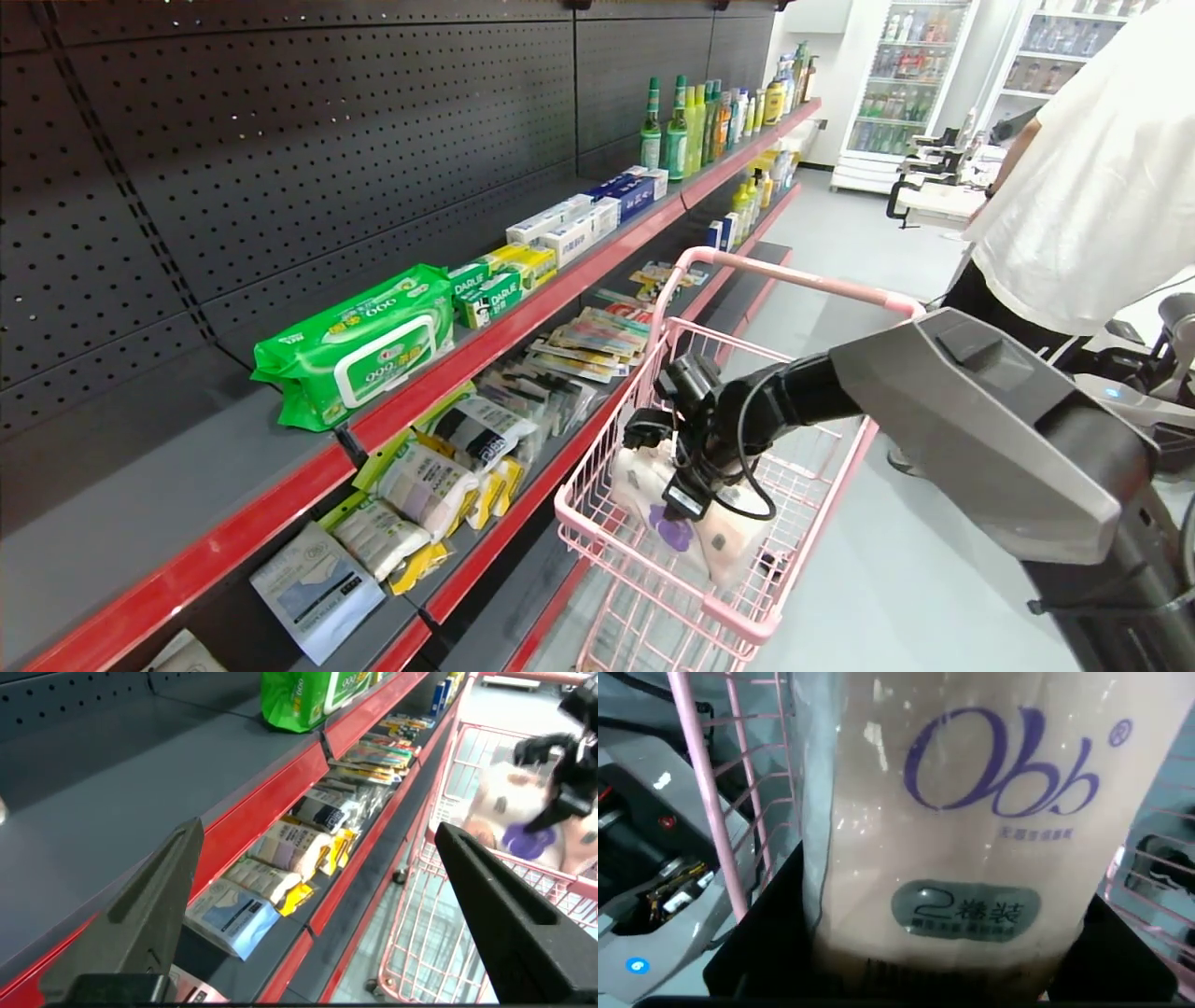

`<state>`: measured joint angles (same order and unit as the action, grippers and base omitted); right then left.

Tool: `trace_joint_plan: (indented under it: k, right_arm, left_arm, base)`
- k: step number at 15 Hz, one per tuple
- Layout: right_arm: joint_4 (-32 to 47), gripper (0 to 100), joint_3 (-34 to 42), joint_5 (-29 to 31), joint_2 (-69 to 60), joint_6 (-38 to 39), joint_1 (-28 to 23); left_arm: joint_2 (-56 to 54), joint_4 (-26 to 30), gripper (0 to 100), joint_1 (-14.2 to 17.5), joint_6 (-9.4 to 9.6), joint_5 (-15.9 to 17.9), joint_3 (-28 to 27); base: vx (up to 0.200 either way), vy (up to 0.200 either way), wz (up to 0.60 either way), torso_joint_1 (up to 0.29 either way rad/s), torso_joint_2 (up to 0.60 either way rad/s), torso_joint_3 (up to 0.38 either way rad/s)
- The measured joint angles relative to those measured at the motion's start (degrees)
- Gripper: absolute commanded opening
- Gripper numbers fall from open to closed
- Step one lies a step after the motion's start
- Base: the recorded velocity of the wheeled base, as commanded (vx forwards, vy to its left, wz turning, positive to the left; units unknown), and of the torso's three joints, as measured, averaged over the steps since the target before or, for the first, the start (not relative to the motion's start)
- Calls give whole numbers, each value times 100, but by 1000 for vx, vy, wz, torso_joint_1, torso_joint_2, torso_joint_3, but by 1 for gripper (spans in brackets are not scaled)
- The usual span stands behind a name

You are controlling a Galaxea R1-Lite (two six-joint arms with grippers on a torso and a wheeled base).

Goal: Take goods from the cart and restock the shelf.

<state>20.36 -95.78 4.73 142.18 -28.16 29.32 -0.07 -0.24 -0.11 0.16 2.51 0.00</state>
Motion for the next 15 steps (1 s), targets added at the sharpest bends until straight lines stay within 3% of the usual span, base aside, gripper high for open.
trace_joint_plan:
  k: [10,15]
  right_arm:
    - [1084,0,926,60,-2862,296,-669]
    - [1231,0,2263,356,-5169,362,-708]
  left_arm:
    - [0,2,100,1,-6,5,0]
    - [0,2,100,1,-9,5,0]
  base:
    - [0,0,0,0,0,0]
    - [0,0,0,0,0,0]
